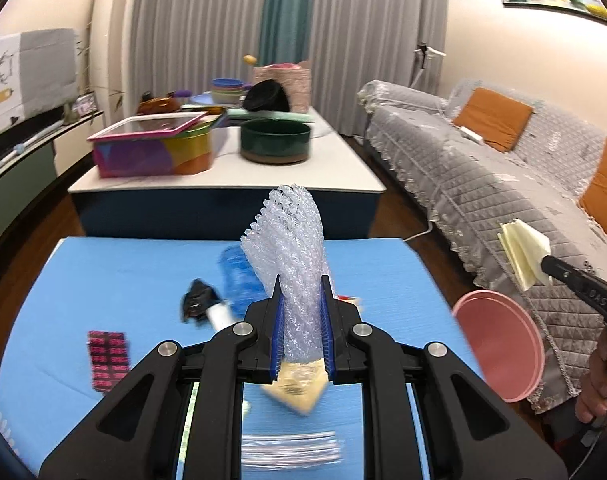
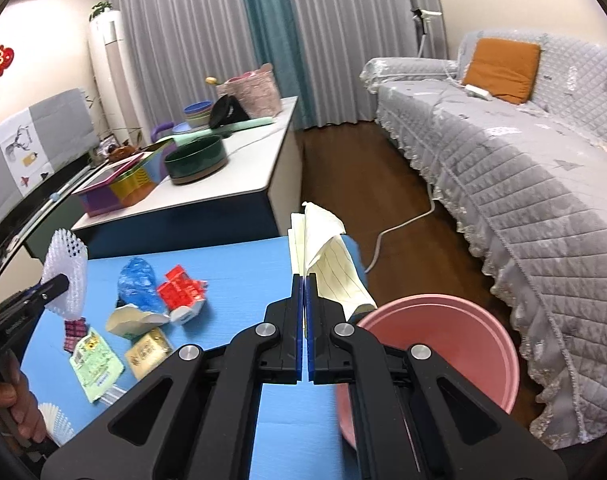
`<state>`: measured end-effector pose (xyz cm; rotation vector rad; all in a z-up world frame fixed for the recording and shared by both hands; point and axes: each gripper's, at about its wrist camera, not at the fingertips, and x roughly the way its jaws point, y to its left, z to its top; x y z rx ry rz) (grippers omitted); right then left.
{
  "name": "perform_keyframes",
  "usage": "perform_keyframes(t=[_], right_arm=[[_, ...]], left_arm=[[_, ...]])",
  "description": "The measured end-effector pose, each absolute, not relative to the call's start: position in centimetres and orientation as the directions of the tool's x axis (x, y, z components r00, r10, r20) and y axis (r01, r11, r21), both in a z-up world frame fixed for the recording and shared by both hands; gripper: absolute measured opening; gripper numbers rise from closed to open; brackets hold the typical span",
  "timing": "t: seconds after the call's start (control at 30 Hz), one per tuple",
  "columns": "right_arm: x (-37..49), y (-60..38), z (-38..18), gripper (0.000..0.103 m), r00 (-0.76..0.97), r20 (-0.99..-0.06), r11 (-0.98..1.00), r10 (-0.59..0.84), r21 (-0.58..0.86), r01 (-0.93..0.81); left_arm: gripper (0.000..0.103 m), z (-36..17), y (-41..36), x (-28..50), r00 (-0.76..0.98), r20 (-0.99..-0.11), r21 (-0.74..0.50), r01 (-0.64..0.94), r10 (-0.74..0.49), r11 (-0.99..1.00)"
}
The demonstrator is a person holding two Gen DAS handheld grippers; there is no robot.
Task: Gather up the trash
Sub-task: 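Carry both items over the pink bin and open both tools to drop them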
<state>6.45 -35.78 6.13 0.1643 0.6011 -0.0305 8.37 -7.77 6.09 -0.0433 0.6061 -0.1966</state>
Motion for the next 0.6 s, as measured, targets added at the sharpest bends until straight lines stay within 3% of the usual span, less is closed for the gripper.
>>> perform_keyframes(t=[0.6], right_arm=[[4.0,-42.0,6.6,0.002,0.812,-0.574,0.970,-0.104,0.121,0.210]], left_arm=[[0.015,6.0,-17.9,7.6,0.753,-0.566,-0.105,0.340,-0.337,0.935]])
